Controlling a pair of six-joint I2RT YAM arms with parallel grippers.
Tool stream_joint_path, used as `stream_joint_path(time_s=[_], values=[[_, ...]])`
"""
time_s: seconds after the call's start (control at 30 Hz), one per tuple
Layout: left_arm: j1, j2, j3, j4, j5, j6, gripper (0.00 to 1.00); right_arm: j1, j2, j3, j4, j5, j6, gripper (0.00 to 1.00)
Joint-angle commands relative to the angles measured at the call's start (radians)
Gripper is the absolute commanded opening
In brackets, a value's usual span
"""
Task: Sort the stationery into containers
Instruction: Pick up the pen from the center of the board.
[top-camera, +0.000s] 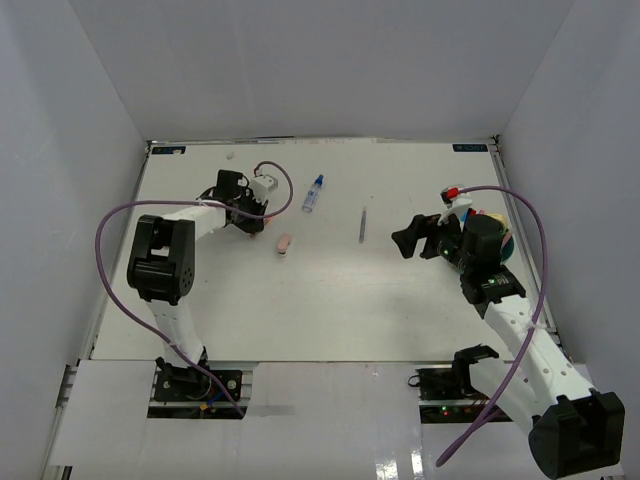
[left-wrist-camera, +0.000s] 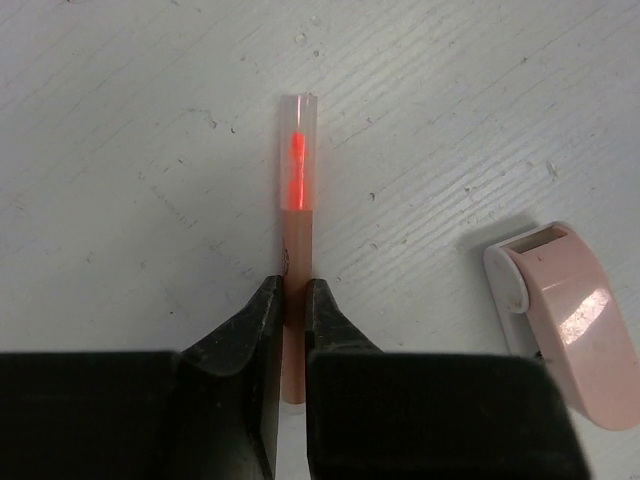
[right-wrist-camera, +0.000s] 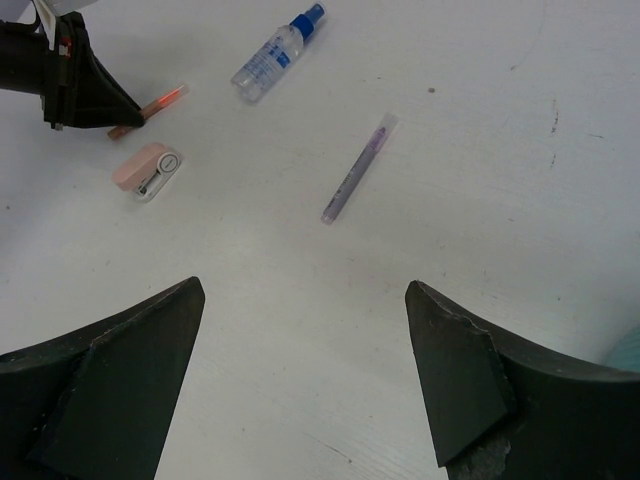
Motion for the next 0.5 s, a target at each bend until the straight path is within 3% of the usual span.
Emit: stream_joint_path(time_s=[0.0,0.03,0.1,0.27,0.47], values=[[-0.027,-0.020,-0.053,-0.123,-0.021,-0.074,0.14,0.010,-0.018,-0.010,0.059,0.009,-0.011,0.88],[-0.034,-0.023,-0.054,-0.126,-0.016,-0.077,0.06,0.012,-0.018,-0.010,0.055,0.009,-0.011,0.88],[-0.042,-0.057,-0.057,-0.125,-0.013,-0.089,0.00,0.015,-0.021,-0.009,0.051,-0.001,-0.014,0.88],[-0.054,-0.186,-0.058,-0.119,0.013,-0.132,0.00,0.018,0.008,0.022,0.029,-0.079,-0.032,0.88],[-0.137,-0.376,-0.059,-0.093,0.076,-0.172,0.04,0.026,0.089,0.126,-0.059,-0.291,-0.026,0.88]])
